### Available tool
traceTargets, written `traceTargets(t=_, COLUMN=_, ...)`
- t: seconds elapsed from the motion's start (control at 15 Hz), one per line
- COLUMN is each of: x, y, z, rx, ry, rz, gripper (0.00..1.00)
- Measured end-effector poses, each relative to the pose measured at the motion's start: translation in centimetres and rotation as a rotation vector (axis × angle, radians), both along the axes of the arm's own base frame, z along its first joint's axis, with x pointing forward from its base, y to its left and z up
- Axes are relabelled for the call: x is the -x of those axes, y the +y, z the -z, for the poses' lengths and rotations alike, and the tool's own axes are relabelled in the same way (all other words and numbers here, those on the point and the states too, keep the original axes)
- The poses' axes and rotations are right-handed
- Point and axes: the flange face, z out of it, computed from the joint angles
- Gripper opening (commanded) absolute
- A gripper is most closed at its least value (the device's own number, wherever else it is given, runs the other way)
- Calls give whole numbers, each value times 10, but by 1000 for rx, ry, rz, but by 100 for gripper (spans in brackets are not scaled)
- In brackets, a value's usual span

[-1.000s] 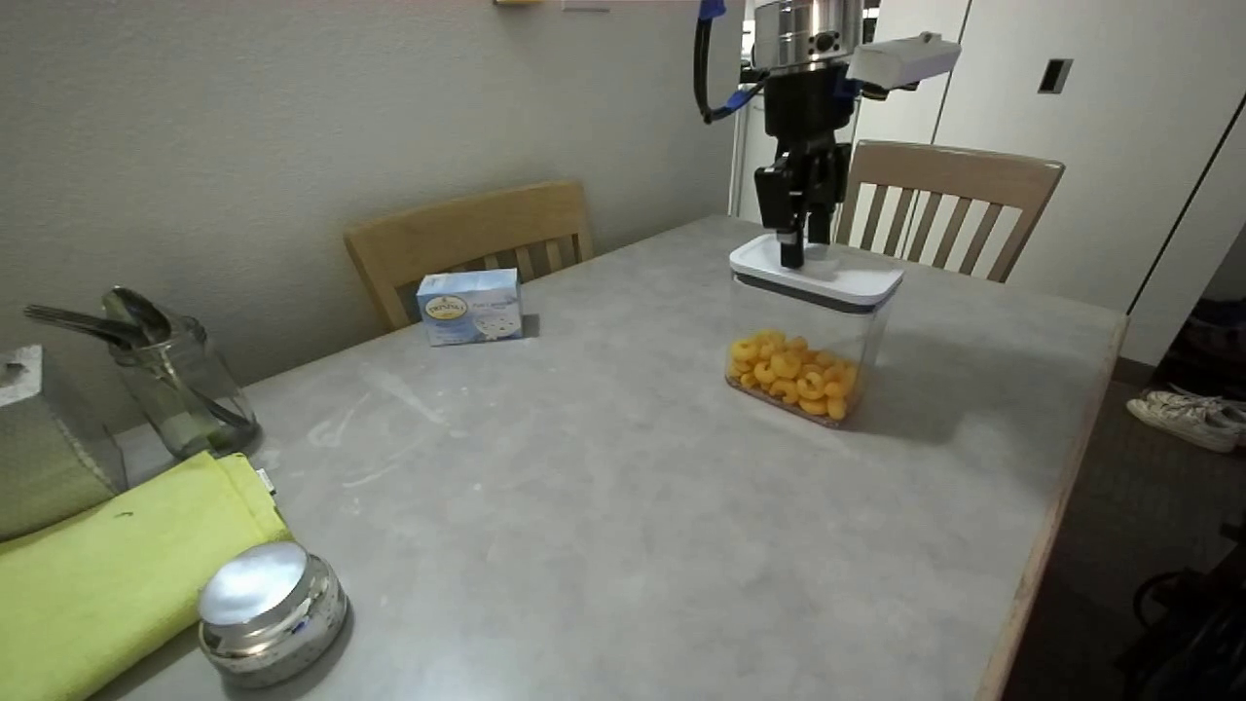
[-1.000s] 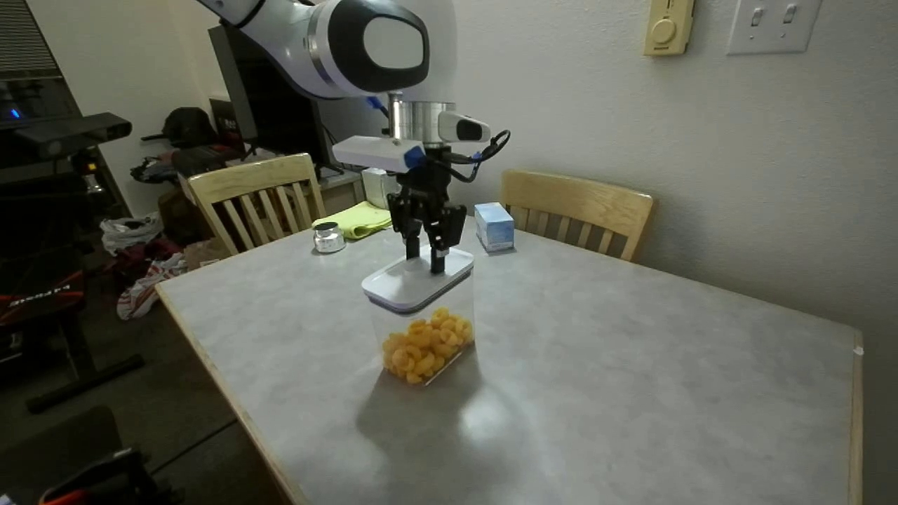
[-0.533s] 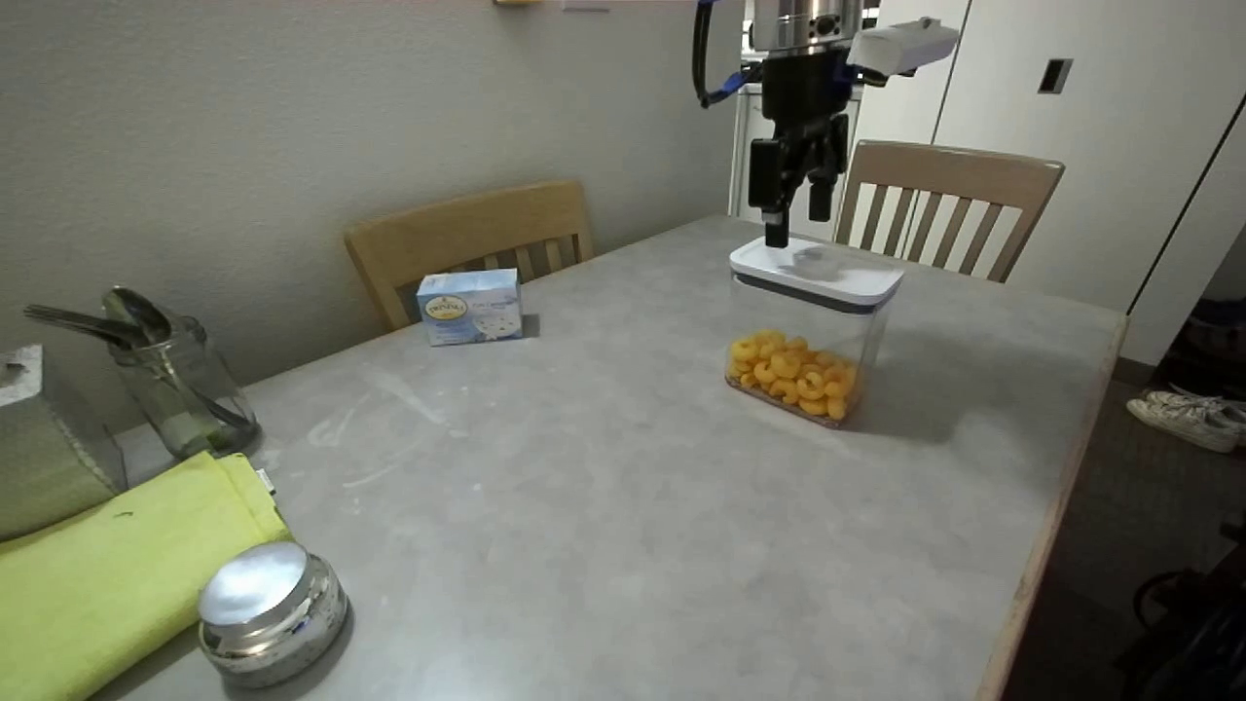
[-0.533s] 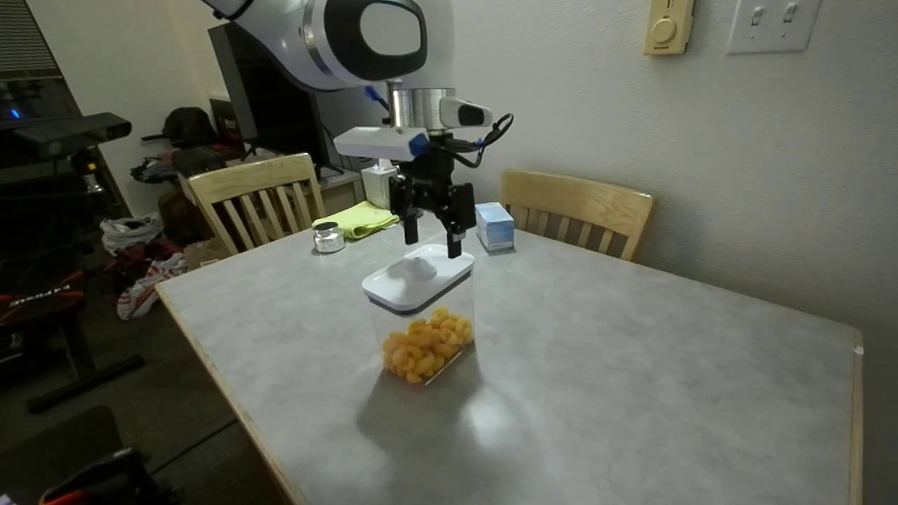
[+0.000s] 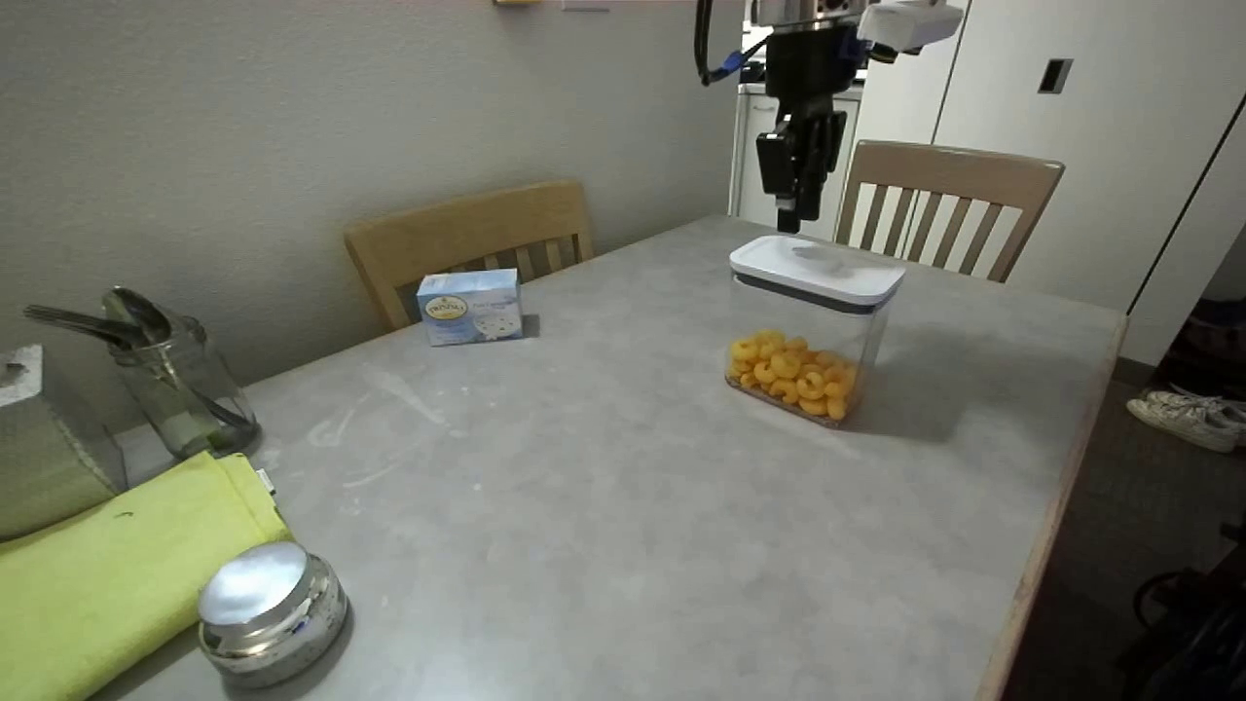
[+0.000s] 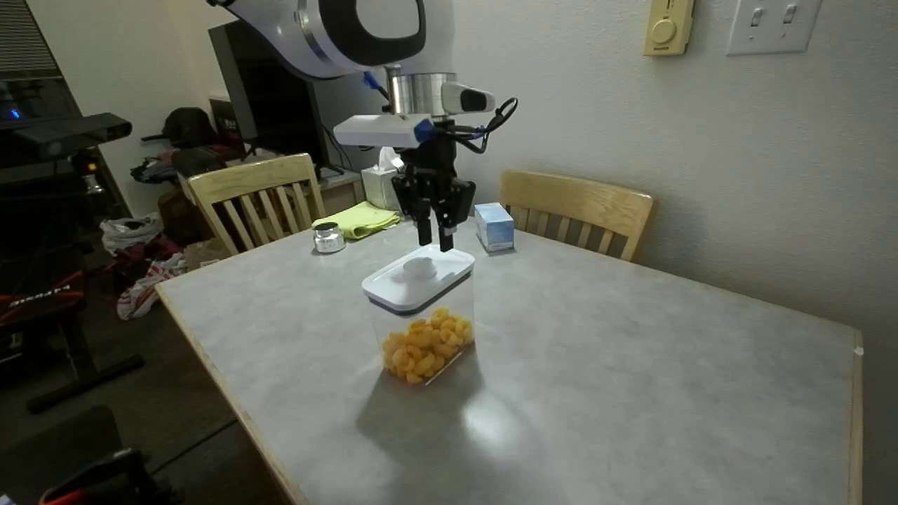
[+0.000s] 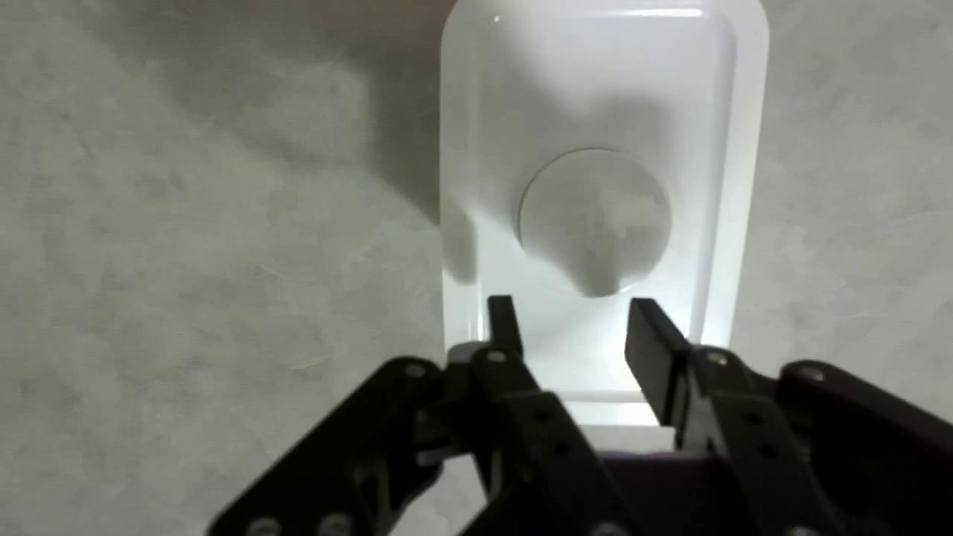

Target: Place the white lid on top of the food container

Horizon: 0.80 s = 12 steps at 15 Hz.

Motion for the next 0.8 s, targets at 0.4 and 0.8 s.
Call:
traceTargets(t=0.4, x=5, y=-6, z=4, rx=-4, ry=35, rz=3, gripper=0)
traceTargets(t=0.8, x=18, y=-7, z=12, rx=-24, ry=139, rz=-12, gripper=0)
